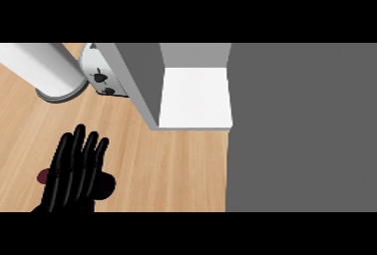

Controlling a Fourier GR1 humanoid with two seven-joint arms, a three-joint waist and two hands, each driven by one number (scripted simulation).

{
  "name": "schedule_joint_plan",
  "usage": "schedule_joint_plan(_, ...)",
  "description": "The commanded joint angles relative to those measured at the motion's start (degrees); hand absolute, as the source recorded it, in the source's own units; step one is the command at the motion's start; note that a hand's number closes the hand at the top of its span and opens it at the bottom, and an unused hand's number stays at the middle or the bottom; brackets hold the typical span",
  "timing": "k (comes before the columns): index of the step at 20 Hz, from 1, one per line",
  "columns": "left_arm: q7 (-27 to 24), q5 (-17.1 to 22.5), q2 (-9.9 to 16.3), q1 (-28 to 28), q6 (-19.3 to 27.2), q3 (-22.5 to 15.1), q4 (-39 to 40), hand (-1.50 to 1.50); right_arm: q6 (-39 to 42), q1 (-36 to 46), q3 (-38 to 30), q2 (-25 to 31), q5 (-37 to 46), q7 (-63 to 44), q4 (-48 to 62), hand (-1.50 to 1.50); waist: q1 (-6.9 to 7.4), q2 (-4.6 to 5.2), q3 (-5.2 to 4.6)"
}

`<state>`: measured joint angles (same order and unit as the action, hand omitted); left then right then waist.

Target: Pick up the wine, place it into the cabinet and close the cabinet

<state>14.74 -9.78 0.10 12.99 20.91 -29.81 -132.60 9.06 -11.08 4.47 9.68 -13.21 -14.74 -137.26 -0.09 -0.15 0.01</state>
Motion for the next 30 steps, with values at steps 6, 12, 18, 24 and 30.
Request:
schedule_joint_plan(6, 12.0, -12.5, -0.1, -8.1, 13.5, -11.2, -3.5, -1.5, -3.4, 5.8, 2.3, -1.2, 1.0, -9.2, -3.7, -1.5, 0.06, 0.05, 0.03)
schedule_joint_plan(12, 15.7, -13.3, -0.1, -7.4, 12.2, -8.5, -6.5, -1.5, -5.7, 8.2, 0.5, 0.1, -0.5, -16.1, -9.3, -1.5, -0.02, 0.0, 0.0)
schedule_joint_plan(18, 14.7, -14.8, 2.0, -3.6, 12.9, -8.5, -8.8, -1.5, -7.1, 9.9, 0.8, -0.6, 1.4, -16.3, -7.5, -1.5, 0.4, -0.07, -0.04)
schedule_joint_plan(24, 16.5, -10.9, 5.4, -3.2, 11.9, -1.1, -11.3, -1.5, -7.1, 8.8, 3.0, -1.4, 4.2, -15.0, -8.3, -1.5, 0.23, -0.07, -0.05)
schedule_joint_plan(30, 21.7, -8.7, 8.3, -1.2, 10.3, 2.7, -17.4, -1.5, -6.4, 7.1, 2.9, -1.4, 4.3, -12.8, -6.9, -1.5, 0.42, -0.18, -0.02)
